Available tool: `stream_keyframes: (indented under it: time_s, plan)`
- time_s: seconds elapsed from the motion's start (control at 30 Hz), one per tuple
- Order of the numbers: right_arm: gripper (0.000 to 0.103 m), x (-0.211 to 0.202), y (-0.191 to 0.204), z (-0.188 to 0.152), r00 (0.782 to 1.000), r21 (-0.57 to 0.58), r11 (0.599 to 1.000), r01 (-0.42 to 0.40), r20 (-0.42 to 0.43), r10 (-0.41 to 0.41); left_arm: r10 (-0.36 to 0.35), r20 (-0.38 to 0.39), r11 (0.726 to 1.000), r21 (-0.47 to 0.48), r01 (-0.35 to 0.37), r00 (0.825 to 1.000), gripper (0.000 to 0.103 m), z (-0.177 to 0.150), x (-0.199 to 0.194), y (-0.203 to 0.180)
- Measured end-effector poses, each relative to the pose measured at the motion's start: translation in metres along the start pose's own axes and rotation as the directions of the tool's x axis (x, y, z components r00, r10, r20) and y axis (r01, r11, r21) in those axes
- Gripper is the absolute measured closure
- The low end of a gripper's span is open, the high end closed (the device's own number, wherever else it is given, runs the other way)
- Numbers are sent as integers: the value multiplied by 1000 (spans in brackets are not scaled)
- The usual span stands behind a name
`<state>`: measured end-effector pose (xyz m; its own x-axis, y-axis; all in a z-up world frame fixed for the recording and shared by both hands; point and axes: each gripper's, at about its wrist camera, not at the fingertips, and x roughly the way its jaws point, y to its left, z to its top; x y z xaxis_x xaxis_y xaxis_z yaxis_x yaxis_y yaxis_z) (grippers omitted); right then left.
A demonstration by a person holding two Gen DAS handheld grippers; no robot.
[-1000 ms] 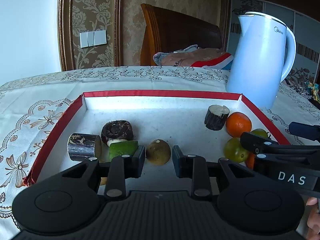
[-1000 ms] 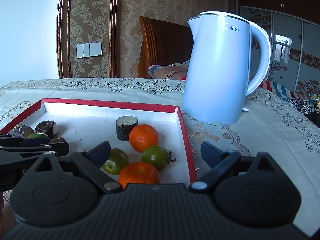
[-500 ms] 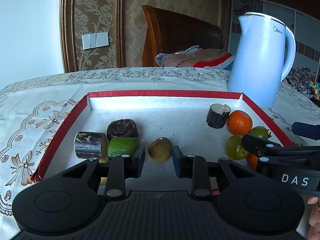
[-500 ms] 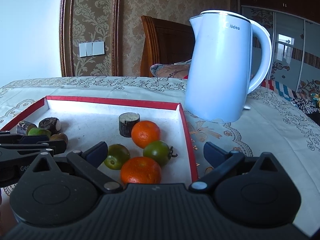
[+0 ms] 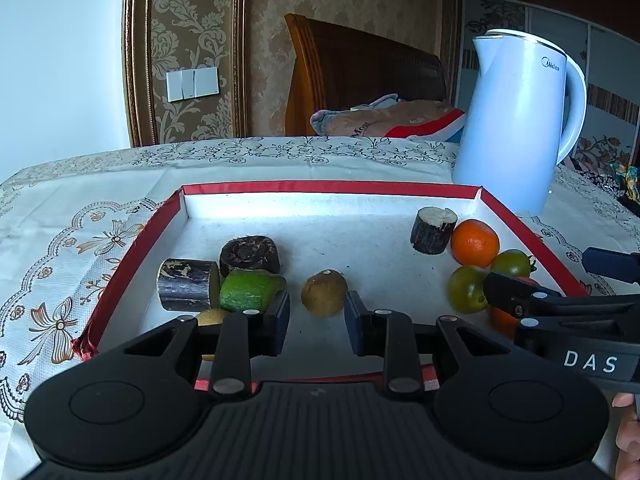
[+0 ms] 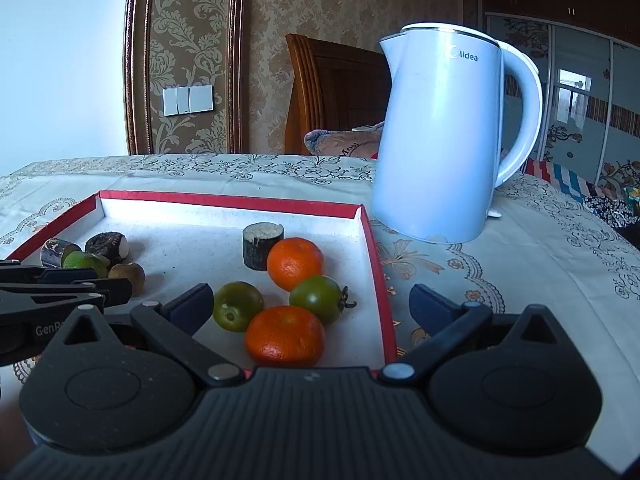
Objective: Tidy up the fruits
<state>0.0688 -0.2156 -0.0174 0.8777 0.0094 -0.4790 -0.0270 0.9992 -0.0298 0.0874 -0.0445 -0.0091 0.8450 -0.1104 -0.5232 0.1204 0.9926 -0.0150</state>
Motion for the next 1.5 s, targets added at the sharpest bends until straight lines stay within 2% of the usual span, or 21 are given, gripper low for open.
stream_keyframes:
  time_s: [0.37, 0.63, 0.8, 0.87, 0.93, 1.07, 1.27, 1.5]
  plan:
    - [0, -13, -1, -4, 1000, 15, 1000, -27, 7, 27, -22, 19, 1000, -4, 22, 1000, 74, -4, -16, 1]
    - [0, -32, 0, -13, 996, 26, 996, -90, 7, 90, -50, 18, 998, -44, 51, 999, 74, -11, -38, 12]
    - [0, -37, 1, -15, 994, 28, 994, -108, 5, 108, -42, 45, 999, -33, 43, 998, 73, -17, -52, 13]
    - [0, -37, 1, -15, 994, 31, 994, -108, 2, 108, -46, 57, 998, -30, 48, 997, 67, -19, -57, 13]
    - [0, -37, 0, -15, 994, 35, 993, -109, 0, 109, -52, 65, 998, -36, 55, 997, 44, -21, -63, 14]
    - [0, -40, -1, -17, 993, 45, 992, -116, -4, 116, -47, 93, 998, -28, 50, 995, 44, -25, -72, 13]
    - [0, -45, -3, -20, 992, 58, 991, -125, -3, 125, -37, 69, 999, -12, 38, 997, 44, -28, -73, 12]
    - [0, -44, -2, -20, 992, 60, 991, -124, -12, 125, -27, 43, 998, -57, 29, 999, 44, -27, -69, 20]
